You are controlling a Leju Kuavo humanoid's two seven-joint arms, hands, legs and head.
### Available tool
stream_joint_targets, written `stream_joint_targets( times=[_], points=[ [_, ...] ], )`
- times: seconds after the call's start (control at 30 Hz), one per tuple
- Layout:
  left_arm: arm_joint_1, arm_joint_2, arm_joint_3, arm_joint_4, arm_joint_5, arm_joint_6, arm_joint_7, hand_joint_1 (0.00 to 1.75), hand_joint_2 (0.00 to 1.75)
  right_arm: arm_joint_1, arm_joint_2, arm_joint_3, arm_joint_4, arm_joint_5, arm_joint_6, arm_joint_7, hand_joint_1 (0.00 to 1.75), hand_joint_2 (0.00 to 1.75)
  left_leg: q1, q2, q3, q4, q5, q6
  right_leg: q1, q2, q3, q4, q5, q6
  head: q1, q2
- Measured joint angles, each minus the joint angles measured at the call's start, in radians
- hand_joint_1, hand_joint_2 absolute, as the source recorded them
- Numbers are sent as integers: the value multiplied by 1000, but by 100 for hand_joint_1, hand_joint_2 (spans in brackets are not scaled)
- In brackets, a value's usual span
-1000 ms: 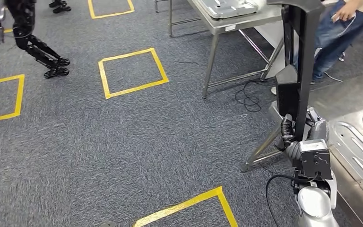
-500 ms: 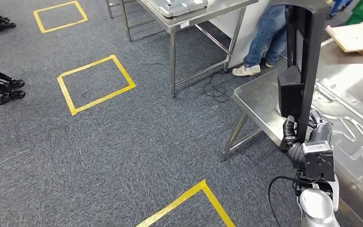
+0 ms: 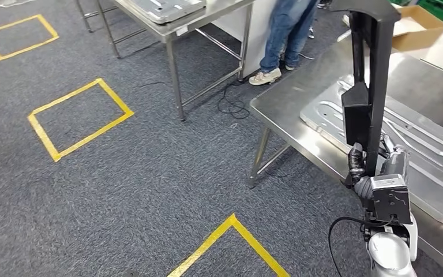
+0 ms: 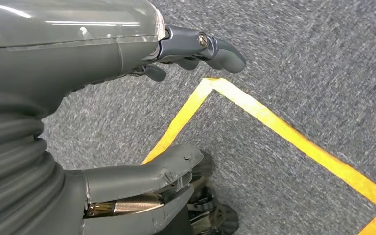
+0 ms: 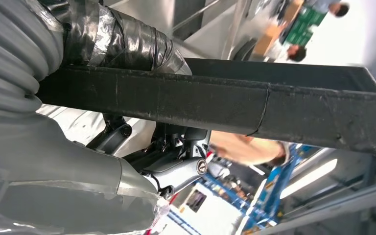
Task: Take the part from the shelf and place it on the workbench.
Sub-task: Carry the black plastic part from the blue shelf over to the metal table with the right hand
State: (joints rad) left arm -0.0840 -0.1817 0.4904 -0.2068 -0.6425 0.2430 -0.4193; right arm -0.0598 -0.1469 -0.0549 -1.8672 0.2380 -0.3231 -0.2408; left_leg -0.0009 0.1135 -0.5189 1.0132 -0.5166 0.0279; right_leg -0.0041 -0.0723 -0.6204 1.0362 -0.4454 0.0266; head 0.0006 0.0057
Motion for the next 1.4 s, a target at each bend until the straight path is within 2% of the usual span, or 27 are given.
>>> stream_joint_targets(
  times=[0.03, 0.07, 0.13, 0.2, 0.27, 0.3, 0.33, 0.4, 0.43, 0.5, 0.53, 0.57, 0.63, 0.7, 0.77, 0.8, 0.87, 0.9, 0.97, 1.0, 1.07, 1.13, 1.2, 1.27, 1.3, 1.33, 1.4],
  points=[
    [0, 0, 2, 0, 1, 0, 0, 0, 175, 1, 0, -1, 0, 0, 0, 0, 175, 175, 0, 11, 3, -1, -3, -5, -1, 14, -1, -1, 1, -6, 0, 0],
    [-1, 0, 3, 0, 2, -1, -1, 0, 175, 3, 0, -2, -1, 1, 0, 0, 175, 175, 2, 7, 5, 4, -10, -10, -2, 27, -1, -3, 2, -12, 0, 0],
    [-2, 0, 4, 0, 3, -3, -3, 0, 175, 5, -1, -5, -2, 3, 1, 0, 175, 175, 6, -39, -16, 60, -50, -16, -6, 50, 2, -7, 5, -25, 0, 0],
    [0, 0, 5, 0, 3, -4, -3, 0, 175, 6, -1, -6, -2, 5, 3, 1, 175, 175, 8, -91, -77, 185, -110, -16, -5, 74, 2, -8, 6, -35, -1, 0],
    [5, 0, 7, 0, 3, -4, -3, 0, 175, 7, -1, -7, -2, 8, 5, 2, 175, 175, 7, -104, -130, 280, -130, -13, -1, 104, 2, -7, 6, -38, 0, 0],
    [7, 0, 8, 0, 2, -5, -2, 0, 175, 7, -1, -7, -2, 10, 5, 2, 175, 175, 7, -106, -136, 278, -111, -10, 0, 120, 2, -6, 6, -38, 0, 0],
    [7, 0, 8, 0, 1, -6, -2, 0, 175, 7, -1, -7, -2, 12, 5, 3, 175, 175, 7, -111, -125, 240, -77, -5, 1, 137, 2, -4, 6, -38, 0, 0],
    [6, 1, 9, 0, -1, -9, 0, 0, 175, 7, -1, -7, -2, 15, 6, 4, 175, 175, 7, -151, -78, 115, -3, 6, 2, 166, 1, 1, 6, -36, 0, 0],
    [5, 2, 10, 0, -2, -10, 0, 0, 175, 7, -1, -7, -2, 15, 7, 4, 175, 175, 8, -173, -60, 67, 16, 9, 1, 179, -2, 4, 6, -32, 0, 0],
    [2, 3, 11, 0, -4, -11, 1, 0, 175, 7, -1, -7, -2, 16, 8, 5, 175, 175, 5, -192, -47, 30, 23, 12, -5, 202, -11, 6, 10, -20, 0, 0],
    [1, 3, 11, 0, -4, -11, 1, 0, 175, 8, -1, -7, -2, 16, 8, 6, 175, 175, 4, -181, -45, 25, 26, 13, -8, 215, -14, 4, 13, -12, 0, 0],
    [-1, 3, 11, 0, -5, -11, 1, 0, 175, 11, -2, -8, -2, 16, 8, 6, 175, 175, 4, -168, -41, 18, 31, 17, -10, 216, -16, 5, 14, -7, 0, 0],
    [-3, 2, 12, 0, -5, -12, 1, 0, 175, 11, -6, -12, -2, 16, 8, 6, 175, 175, 6, -142, -33, -1, 42, 28, -6, 171, -33, 39, -10, 2, 1, 0],
    [-2, 1, 12, 0, -4, -15, 1, 0, 175, 9, -8, -14, -2, 17, 9, 7, 175, 175, 4, -116, -29, -10, 47, 33, -5, 105, -80, 139, -67, 9, 3, 0],
    [2, 1, 12, 0, 0, -19, 5, 0, 175, 9, -9, -14, 1, 17, 10, 10, 175, 175, 3, -86, -29, -10, 44, 33, -12, 82, -125, 233, -103, 17, 2, 0],
    [3, 1, 13, 0, 2, -22, 8, 0, 175, 10, -9, -14, 3, 18, 12, 12, 175, 175, 3, -71, -29, -9, 42, 32, -16, 76, -127, 239, -97, 20, 2, 0],
    [3, 2, 15, 0, 5, -29, 11, 0, 175, 10, -9, -15, 6, 20, 17, 17, 175, 175, 3, -44, -26, -7, 37, 27, -21, 55, -75, 150, -43, 24, 2, 0],
    [2, 2, 16, 0, 5, -31, 12, 0, 175, 9, -9, -15, 6, 22, 18, 18, 175, 175, 2, -33, -24, -6, 33, 22, -18, 29, -38, 85, -21, 23, 2, 0],
    [2, 2, 18, 0, 6, -34, 13, 0, 175, 8, -9, -15, 6, 27, 19, 21, 175, 175, -3, -12, -18, -3, 25, 11, -10, -3, 6, 2, 1, 12, 2, 0],
    [2, 2, 19, 0, 7, -35, 13, 0, 175, 7, -9, -15, 6, 29, 19, 23, 175, 175, -5, -2, -15, -3, 21, 5, -5, -4, 9, -8, -2, 5, 1, 0],
    [1, 2, 20, 0, 8, -36, 14, 0, 175, 8, -10, -15, 6, 34, 19, 25, 175, 175, -3, 14, -9, -2, 14, -7, -5, 23, 9, -11, 1, -9, 1, 0],
    [-1, 2, 22, 0, 8, -37, 14, 0, 175, 8, -10, -15, 6, 36, 18, 27, 175, 175, 2, -22, -18, 33, -14, -17, -9, 48, 13, -17, 4, -22, 1, 0],
    [0, 2, 25, 0, 8, -37, 14, 0, 175, 7, -10, -15, 7, 37, 18, 30, 175, 175, 6, -82, -72, 151, -75, -20, -8, 72, 15, -19, 5, -33, 0, 0],
    [4, 2, 27, 0, 8, -37, 14, 0, 175, 8, -9, -15, 9, 37, 19, 33, 175, 175, 7, -104, -136, 271, -117, -18, -4, 100, 14, -16, 4, -38, 0, 0],
    [6, 2, 28, 0, 8, -37, 14, 0, 175, 9, -9, -15, 10, 38, 19, 33, 175, 175, 6, -107, -150, 289, -109, -16, -2, 116, 14, -14, 3, -39, 0, 0],
    [8, 2, 28, 0, 8, -37, 15, 0, 175, 10, -9, -15, 11, 38, 19, 34, 175, 175, 6, -110, -146, 267, -83, -13, 0, 132, 14, -11, 2, -39, 0, 0],
    [8, 2, 29, 0, 7, -37, 15, 0, 175, 10, -9, -15, 12, 41, 18, 35, 175, 175, 6, -139, -100, 146, -7, -3, 0, 163, 13, -6, 0, -38, 1, 0]
  ],
)
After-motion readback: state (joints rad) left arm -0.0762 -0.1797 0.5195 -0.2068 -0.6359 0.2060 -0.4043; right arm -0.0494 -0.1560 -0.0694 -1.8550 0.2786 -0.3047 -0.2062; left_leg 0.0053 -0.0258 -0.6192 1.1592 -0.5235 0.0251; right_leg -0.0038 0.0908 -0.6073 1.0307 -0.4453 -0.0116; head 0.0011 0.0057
